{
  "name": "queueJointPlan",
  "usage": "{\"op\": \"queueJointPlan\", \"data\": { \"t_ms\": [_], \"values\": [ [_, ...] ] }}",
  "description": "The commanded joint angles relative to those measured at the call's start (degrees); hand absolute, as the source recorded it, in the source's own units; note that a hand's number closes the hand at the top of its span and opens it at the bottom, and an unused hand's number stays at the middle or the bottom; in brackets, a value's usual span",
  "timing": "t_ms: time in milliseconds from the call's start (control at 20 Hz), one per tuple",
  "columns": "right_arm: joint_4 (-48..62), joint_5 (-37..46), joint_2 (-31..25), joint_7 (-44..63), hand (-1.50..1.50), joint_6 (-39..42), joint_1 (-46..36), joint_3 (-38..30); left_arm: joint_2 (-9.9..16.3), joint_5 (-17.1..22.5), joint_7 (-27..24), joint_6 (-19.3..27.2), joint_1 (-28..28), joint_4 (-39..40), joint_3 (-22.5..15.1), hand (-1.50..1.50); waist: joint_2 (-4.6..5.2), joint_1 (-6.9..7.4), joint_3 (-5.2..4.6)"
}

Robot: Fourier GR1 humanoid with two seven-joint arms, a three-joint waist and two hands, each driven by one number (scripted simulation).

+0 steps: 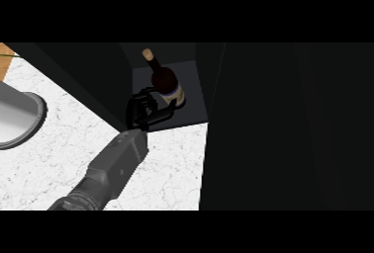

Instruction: Pick up the wine, place it into the cabinet and close the cabinet

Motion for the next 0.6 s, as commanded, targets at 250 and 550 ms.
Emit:
{"op": "queueJointPlan", "data": {
  "t_ms": [250, 550],
  "values": [
    [-1.99, -2.73, 0.11, 0.04, -1.50, 1.29, 2.02, -0.18, -0.13, 1.76, -0.31, 3.86, -0.63, -1.10, -1.76, 1.50, 0.12, -1.49, -0.03],
    [0.29, -2.21, 0.62, -2.12, -1.50, 1.63, 0.97, -0.87, -0.13, 2.75, 1.38, 4.93, -2.57, -1.69, -2.88, 1.50, 0.43, -0.67, -0.03]
  ]
}}
